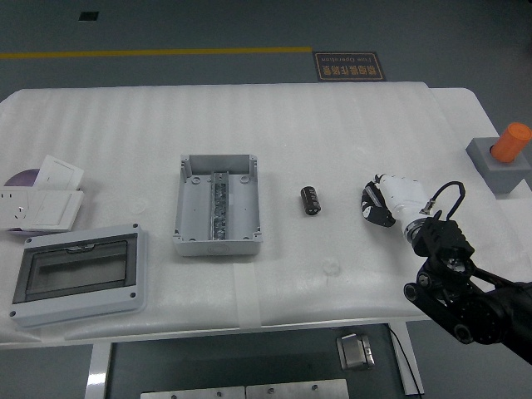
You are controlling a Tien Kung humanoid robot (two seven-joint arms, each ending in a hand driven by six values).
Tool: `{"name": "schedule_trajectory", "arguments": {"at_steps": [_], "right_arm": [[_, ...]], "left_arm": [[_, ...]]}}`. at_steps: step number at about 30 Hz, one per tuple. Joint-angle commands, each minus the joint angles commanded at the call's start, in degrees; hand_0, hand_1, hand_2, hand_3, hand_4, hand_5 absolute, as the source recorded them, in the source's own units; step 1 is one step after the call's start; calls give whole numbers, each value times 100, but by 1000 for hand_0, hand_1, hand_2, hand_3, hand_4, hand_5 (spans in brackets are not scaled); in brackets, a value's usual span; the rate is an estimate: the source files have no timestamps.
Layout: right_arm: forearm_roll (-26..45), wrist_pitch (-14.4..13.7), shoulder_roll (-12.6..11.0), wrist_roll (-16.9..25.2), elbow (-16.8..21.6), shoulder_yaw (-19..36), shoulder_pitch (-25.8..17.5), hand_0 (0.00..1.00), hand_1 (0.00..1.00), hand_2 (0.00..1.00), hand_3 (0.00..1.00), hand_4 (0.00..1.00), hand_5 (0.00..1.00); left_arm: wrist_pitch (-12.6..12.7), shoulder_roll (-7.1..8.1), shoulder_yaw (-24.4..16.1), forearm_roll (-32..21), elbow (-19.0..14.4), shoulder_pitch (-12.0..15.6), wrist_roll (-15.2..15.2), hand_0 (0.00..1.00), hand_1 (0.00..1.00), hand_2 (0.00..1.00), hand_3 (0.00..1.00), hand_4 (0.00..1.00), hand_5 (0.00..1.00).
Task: Pick up the battery,place it into the box
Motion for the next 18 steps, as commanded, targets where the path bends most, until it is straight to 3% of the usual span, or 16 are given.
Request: {"name": "schedule_trajectory", "arguments": {"at_steps": [11, 18], "right_arm": [[-3, -191, -7, 91, 239, -56, 0, 111, 364, 543, 665, 89, 2], [-163, -195, -17, 68, 697, -109, 109, 106, 360, 548, 659, 66, 2]], "left_arm": [[-1, -1, 14, -9, -2, -5, 0, 638, 668, 573, 602, 732, 363], [-2, -2, 31, -26, 2, -3, 0, 637, 669, 574, 600, 735, 361]]}}
